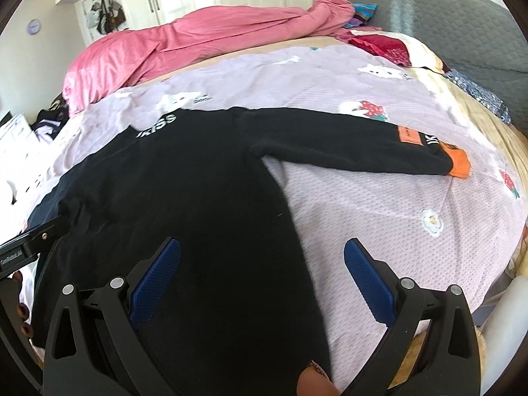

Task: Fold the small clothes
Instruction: 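Move the right gripper to the orange sleeve cuff and grasp it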

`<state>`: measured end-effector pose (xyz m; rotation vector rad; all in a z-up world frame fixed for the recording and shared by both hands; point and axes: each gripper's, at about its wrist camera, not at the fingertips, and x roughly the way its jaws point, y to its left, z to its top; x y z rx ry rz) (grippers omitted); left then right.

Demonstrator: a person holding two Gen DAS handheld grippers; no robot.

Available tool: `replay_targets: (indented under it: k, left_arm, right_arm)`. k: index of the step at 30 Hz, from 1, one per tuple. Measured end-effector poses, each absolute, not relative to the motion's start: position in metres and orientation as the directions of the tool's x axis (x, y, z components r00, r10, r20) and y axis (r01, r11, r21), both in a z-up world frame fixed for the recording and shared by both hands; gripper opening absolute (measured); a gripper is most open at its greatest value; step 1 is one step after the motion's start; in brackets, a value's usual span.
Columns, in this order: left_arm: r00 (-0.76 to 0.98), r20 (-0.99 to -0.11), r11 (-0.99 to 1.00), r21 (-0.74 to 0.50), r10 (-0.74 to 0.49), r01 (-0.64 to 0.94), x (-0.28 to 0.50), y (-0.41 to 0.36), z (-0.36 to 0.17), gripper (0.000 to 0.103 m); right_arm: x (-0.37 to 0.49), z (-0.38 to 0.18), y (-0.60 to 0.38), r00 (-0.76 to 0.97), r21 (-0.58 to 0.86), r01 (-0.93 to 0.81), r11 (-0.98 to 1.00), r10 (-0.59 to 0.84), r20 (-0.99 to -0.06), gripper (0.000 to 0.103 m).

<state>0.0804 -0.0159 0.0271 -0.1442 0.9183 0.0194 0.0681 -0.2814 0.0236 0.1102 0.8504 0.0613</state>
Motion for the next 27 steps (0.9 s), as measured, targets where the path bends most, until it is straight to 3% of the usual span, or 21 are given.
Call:
replay_targets:
  k: [27]
  left_arm:
    - [0.578,-0.811,0.995,-0.094,-0.094,0.03,0.157,-0.048,0.022,0.095]
  right_arm:
    - [0.163,0.001,-0.417,0.595,0.206,0.387,0.899,-0.073,-0.8,0.099]
